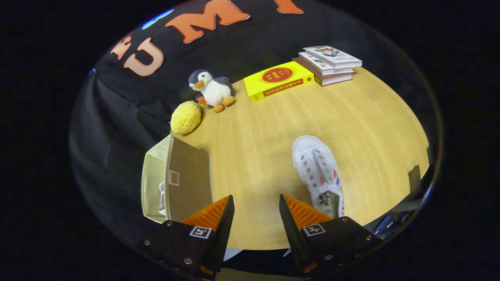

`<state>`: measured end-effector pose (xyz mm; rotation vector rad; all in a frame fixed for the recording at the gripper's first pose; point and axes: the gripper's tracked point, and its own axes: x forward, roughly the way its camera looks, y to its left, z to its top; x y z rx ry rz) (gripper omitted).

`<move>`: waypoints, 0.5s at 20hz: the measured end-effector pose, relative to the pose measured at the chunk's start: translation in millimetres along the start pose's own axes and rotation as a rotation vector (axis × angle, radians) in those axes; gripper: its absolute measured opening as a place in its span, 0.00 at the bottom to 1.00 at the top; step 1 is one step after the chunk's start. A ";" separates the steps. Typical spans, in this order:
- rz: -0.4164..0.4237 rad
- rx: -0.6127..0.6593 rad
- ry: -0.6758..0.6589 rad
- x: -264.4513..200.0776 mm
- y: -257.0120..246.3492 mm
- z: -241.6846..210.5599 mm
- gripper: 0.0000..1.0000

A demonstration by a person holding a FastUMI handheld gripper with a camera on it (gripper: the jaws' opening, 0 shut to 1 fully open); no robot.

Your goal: Open the storage box then place both shoes into the box .Put the left shoe in first, then the right shoe, with the right side of both shoes facing outward in a uniform manner.

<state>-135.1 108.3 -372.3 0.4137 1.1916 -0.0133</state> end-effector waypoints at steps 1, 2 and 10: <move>-0.023 -0.014 -0.008 -0.1 -15.4 -3.2 0.70; -0.041 -0.025 -0.009 1.2 -28.3 -7.9 0.70; -0.148 -0.044 0.076 23.0 -109.1 -44.1 0.67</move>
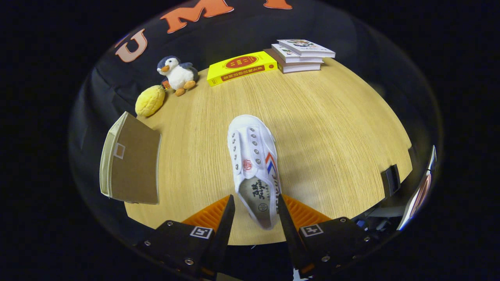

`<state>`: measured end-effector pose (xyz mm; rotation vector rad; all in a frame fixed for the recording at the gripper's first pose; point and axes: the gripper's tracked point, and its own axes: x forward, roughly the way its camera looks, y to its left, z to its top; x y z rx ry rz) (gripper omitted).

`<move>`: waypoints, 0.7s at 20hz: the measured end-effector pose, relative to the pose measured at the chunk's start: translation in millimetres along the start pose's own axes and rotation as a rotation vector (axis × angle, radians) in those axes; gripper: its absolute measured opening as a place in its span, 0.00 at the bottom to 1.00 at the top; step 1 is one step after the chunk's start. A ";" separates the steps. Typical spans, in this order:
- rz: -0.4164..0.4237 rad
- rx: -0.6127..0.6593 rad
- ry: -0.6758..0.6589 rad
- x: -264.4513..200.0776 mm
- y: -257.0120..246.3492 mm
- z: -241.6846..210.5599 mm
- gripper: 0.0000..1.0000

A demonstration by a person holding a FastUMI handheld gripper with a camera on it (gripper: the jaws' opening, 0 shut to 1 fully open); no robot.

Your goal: Open the storage box then place both shoes into the box .Put the left shoe in first, then the right shoe, with the right side of both shoes facing outward in a uniform manner.

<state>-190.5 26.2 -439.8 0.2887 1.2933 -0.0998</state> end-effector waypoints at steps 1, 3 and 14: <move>0.005 -0.004 -0.002 4.4 -3.7 2.3 0.65; 0.004 -0.035 -0.014 16.7 -11.5 5.5 0.62; 0.068 -0.085 -0.155 64.6 -13.1 27.8 0.43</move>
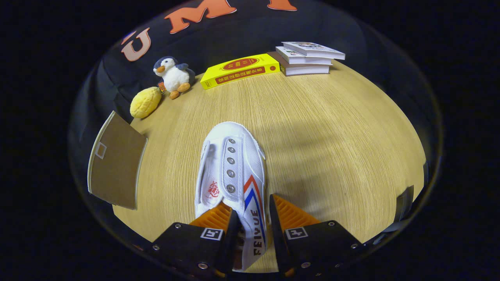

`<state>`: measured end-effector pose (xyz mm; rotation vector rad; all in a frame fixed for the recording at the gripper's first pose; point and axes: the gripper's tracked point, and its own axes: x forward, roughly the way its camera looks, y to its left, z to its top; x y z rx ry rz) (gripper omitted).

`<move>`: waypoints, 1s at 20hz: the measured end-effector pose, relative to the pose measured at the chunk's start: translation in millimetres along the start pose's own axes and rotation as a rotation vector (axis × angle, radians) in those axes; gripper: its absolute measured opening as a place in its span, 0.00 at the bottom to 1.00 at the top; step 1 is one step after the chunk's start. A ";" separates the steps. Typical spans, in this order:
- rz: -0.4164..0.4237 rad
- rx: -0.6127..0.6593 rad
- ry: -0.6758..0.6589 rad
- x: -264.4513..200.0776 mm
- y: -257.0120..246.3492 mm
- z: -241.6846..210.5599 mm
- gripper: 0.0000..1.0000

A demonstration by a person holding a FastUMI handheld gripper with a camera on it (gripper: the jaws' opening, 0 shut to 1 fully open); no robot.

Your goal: Open the storage box then place both shoes into the box .Put the left shoe in first, then the right shoe, with the right side of both shoes facing outward in a uniform manner.

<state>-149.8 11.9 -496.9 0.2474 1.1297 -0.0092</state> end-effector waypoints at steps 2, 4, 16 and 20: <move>0.028 -0.036 -0.022 4.0 3.7 -0.3 0.40; 0.061 0.003 -0.004 6.4 1.5 -2.2 0.38; 0.081 0.187 0.098 -0.1 10.0 -4.3 0.14; 0.133 0.215 0.090 -12.3 32.4 5.2 0.08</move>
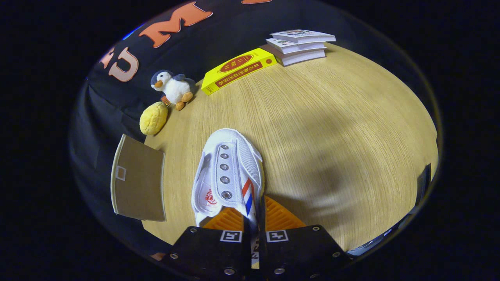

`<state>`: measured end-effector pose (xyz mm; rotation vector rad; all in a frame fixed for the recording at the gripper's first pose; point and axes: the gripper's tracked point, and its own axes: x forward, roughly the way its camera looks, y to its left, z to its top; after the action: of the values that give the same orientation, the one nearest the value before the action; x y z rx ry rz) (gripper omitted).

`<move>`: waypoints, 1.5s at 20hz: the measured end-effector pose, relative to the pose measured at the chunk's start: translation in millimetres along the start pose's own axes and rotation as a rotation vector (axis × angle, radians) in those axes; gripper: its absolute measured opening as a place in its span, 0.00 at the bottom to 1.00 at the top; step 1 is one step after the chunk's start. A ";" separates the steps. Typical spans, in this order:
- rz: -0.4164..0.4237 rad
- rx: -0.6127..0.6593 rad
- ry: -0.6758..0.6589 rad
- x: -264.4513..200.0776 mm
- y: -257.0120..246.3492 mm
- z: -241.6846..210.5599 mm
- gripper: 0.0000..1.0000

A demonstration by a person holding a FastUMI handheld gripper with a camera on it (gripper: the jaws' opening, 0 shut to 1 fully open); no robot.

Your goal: Open the storage box then place both shoes into the box .Put the left shoe in first, then the right shoe, with the right side of both shoes facing outward in a uniform manner.

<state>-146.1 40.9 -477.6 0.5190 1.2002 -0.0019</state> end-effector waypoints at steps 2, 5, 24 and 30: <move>0.021 0.020 -0.009 -8.1 16.8 9.4 0.08; 0.037 0.002 -0.026 -21.5 44.7 26.7 0.08; 0.148 -0.247 0.082 -52.8 314.7 17.6 0.08; 0.127 -0.243 0.117 -28.0 367.9 -1.2 0.08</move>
<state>-58.1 358.9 -312.5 0.3848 1.2592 0.2826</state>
